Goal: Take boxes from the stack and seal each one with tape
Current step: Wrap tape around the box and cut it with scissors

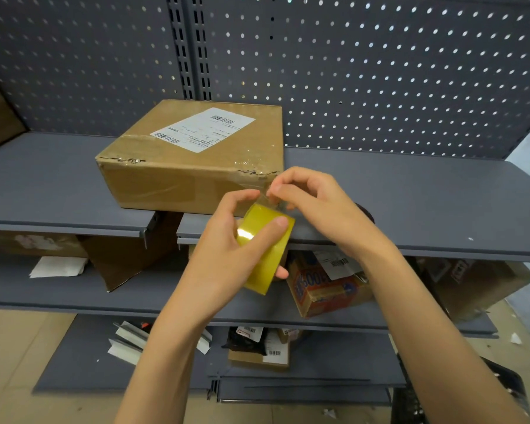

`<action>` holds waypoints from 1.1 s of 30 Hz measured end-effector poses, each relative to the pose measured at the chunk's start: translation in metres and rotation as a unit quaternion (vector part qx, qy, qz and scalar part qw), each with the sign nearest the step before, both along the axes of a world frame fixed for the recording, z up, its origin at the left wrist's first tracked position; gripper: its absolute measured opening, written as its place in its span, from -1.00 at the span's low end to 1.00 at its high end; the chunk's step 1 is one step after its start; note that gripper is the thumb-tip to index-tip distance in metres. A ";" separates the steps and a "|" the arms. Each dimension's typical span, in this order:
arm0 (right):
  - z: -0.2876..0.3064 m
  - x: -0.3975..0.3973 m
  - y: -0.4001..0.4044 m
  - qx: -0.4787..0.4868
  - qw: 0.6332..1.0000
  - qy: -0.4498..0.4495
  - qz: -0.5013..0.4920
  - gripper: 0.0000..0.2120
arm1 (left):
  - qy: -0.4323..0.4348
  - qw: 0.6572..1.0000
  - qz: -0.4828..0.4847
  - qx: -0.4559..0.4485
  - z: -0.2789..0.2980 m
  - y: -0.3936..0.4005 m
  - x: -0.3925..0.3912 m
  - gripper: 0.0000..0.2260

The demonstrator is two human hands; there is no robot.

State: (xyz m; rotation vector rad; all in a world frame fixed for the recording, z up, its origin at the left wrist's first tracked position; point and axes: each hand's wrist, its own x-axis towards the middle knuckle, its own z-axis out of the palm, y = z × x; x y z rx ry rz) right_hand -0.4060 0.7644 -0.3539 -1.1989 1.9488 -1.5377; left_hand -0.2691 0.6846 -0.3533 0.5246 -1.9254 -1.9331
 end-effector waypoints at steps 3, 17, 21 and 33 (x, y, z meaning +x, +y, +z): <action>-0.002 0.000 -0.003 0.008 1.000 -0.007 -0.002 -0.89 | 0.003 1.000 0.002 0.009 -0.002 0.001 -0.002 -0.65; 0.047 0.018 0.000 -0.121 0.949 0.276 -0.089 -0.94 | -0.023 0.998 0.052 0.035 -0.013 -0.003 -0.003 -0.51; 0.040 0.001 -0.006 -0.093 0.966 0.215 -0.109 -0.94 | -0.007 0.997 0.000 0.081 -0.013 0.003 0.001 -0.49; 0.050 0.010 0.006 -0.178 0.938 0.257 -0.148 -0.95 | -0.001 0.991 0.015 0.129 -0.002 0.006 0.001 -0.52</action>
